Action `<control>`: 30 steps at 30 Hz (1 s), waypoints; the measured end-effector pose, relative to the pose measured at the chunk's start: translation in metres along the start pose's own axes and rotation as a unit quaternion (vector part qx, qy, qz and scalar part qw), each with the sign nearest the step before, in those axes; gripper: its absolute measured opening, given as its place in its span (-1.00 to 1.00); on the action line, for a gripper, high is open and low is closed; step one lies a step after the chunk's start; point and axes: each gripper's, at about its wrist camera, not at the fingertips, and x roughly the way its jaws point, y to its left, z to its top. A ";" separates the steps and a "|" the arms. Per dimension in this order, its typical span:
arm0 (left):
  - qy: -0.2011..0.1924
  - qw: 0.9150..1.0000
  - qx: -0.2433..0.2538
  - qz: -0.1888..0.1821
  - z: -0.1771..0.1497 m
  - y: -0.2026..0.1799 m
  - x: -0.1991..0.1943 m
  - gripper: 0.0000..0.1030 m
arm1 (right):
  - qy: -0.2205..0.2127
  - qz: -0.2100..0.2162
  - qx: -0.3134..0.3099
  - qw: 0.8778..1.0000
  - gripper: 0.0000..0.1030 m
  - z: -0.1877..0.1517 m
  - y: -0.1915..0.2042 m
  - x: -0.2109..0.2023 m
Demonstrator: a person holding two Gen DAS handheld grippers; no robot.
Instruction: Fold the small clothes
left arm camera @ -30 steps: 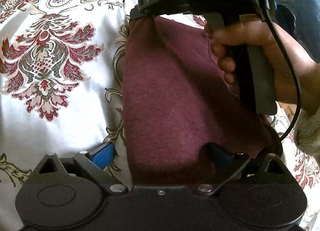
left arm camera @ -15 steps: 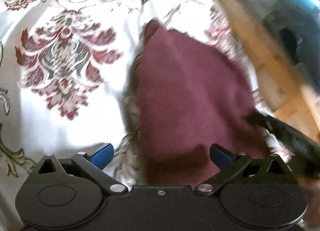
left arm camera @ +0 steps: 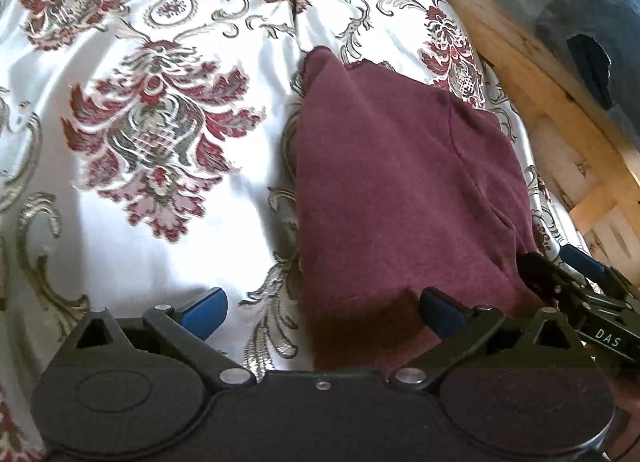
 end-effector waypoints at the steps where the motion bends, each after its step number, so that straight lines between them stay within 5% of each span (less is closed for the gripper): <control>1: -0.002 1.000 0.002 0.001 0.000 0.000 -0.004 0.98 | 0.001 0.000 0.003 1.000 1.00 -0.001 -0.001 -0.002; 15: 0.003 1.000 0.030 0.008 0.000 0.001 -0.038 0.98 | -0.003 0.019 0.056 0.998 1.00 -0.003 -0.013 -0.028; 30: -0.007 0.999 0.045 -0.002 -0.035 -0.005 -0.053 0.99 | 0.009 0.022 0.068 0.997 1.00 -0.018 -0.013 -0.051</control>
